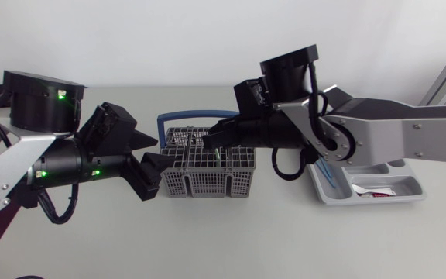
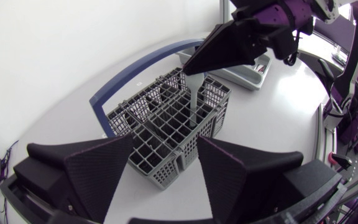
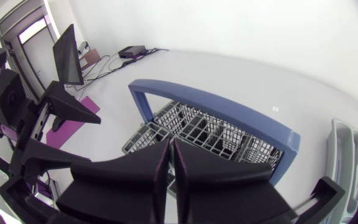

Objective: Unload the cutlery basket into the drawer organizer.

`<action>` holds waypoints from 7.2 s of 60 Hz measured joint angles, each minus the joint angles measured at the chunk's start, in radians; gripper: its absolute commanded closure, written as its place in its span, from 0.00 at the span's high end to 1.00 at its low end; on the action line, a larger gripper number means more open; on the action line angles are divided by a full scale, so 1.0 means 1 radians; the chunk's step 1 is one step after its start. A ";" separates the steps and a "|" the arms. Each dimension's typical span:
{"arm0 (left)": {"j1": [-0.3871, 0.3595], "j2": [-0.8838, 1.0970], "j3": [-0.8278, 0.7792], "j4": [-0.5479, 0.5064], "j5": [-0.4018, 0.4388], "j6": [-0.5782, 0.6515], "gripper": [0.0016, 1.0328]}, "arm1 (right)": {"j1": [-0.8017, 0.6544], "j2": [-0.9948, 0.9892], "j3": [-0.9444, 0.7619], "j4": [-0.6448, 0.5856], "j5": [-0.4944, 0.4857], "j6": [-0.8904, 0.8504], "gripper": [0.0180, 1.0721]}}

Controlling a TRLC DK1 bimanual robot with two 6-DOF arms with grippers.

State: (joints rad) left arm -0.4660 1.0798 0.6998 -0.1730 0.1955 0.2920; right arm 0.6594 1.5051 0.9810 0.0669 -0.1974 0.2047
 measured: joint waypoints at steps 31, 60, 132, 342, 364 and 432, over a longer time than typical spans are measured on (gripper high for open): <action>0.000 0.008 0.000 0.011 0.000 0.000 0.88 | -0.003 -0.218 -0.035 -0.031 -0.068 -0.011 0.06; -0.002 0.008 0.000 -0.006 0.000 0.000 0.88 | -0.165 -0.490 -0.072 -0.246 -0.068 -0.087 0.06; 0.011 0.008 0.000 -0.054 -0.026 0.000 0.89 | -0.876 -0.554 -0.377 -0.288 0.012 -0.672 0.06; 0.117 0.365 0.217 -0.073 0.134 -0.030 0.20 | -0.145 -0.010 -0.191 -0.003 0.072 -0.365 0.06; 0.121 0.266 0.202 -0.099 0.137 -0.030 0.20 | -0.143 -0.133 -0.240 -0.015 0.116 -0.365 0.06; 0.380 -0.329 -0.048 -0.242 0.137 -0.026 0.96 | -0.431 -0.974 -0.548 -0.236 0.248 -0.494 0.96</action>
State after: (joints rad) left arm -0.0864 0.7509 0.6518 -0.4149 0.3325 0.2657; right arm 0.2287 0.5308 0.4328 -0.1692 0.0505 -0.2897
